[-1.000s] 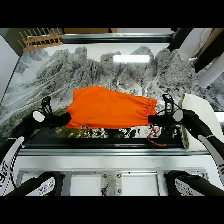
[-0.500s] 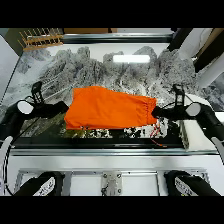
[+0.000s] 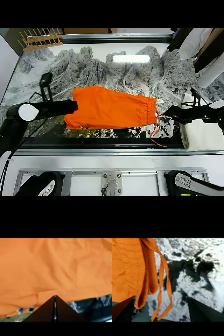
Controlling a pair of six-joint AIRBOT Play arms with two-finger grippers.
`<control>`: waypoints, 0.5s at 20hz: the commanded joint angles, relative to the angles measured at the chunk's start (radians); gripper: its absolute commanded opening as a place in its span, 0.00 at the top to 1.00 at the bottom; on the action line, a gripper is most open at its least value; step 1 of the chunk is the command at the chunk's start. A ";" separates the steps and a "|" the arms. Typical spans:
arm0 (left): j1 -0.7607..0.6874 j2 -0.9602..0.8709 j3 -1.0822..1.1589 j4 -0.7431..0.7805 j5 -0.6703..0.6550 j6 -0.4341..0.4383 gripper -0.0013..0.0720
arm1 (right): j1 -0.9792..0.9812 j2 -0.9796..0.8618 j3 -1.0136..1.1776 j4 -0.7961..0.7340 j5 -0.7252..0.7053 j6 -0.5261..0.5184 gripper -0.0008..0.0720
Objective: Fold the clothes and pants, and hang the long-sleeved shirts on hangers.
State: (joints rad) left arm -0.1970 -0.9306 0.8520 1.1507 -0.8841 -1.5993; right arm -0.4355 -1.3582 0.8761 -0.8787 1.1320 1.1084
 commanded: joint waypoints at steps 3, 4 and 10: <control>-0.177 -0.068 -0.002 0.000 0.031 -0.094 0.97 | 0.014 -0.270 0.096 0.161 0.057 -0.144 0.02; -0.188 -0.077 -0.003 0.000 0.030 -0.096 0.97 | 0.035 -0.297 0.124 0.163 0.064 -0.144 0.02; -0.204 -0.084 -0.002 -0.002 0.027 -0.104 0.97 | 0.182 -0.406 0.220 0.278 0.077 -0.135 0.02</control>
State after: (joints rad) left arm -0.3901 -1.0100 0.8497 1.1496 -0.8566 -1.6943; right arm -0.3141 -1.7084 1.0588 -0.6670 1.2118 0.9783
